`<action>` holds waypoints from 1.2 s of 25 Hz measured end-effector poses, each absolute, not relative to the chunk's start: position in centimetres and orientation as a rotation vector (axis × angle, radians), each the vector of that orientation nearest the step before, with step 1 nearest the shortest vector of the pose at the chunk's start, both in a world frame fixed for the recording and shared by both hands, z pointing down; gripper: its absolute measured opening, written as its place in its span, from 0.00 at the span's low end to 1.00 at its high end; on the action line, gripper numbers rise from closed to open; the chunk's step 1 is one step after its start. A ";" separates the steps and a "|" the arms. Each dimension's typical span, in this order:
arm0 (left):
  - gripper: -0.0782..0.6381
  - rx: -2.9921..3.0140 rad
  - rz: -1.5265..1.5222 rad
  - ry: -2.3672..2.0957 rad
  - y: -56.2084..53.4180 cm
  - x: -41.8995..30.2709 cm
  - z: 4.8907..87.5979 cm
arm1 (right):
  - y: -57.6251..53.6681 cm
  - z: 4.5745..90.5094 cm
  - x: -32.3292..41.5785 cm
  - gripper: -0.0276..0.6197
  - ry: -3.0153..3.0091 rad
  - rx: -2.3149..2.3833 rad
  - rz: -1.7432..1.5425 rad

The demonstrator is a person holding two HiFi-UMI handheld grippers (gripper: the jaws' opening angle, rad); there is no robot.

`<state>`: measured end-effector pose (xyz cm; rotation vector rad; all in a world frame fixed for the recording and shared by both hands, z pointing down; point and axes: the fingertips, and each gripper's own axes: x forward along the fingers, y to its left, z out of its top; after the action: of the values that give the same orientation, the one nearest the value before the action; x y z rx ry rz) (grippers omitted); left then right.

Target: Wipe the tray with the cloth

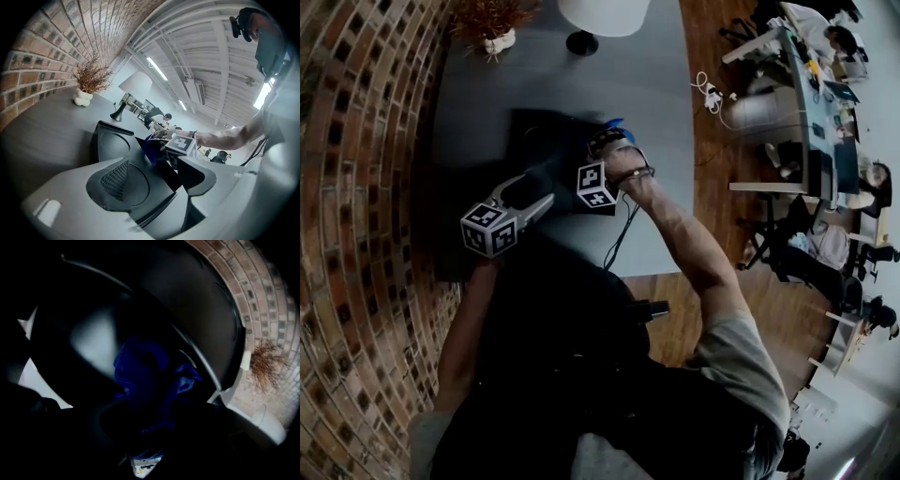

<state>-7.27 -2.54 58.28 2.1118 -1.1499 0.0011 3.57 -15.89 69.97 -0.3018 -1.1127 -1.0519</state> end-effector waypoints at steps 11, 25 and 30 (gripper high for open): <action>0.55 2.119 0.012 -1.147 -2.3 -7.4 58.5 | -4.2 69.0 4.6 0.25 -1.529 -0.573 -0.531; 0.55 2.120 -0.001 -1.138 -2.4 -7.5 58.6 | -9.7 70.3 4.3 0.25 -1.338 -0.310 -0.707; 0.55 2.123 0.001 -1.144 -2.2 -7.7 59.1 | -1.4 69.6 3.2 0.25 -1.647 -0.418 -0.303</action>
<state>-7.74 -2.20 59.05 2.1231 -1.1438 0.0009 3.22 -1.41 69.60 -0.4180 -1.6467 -0.3026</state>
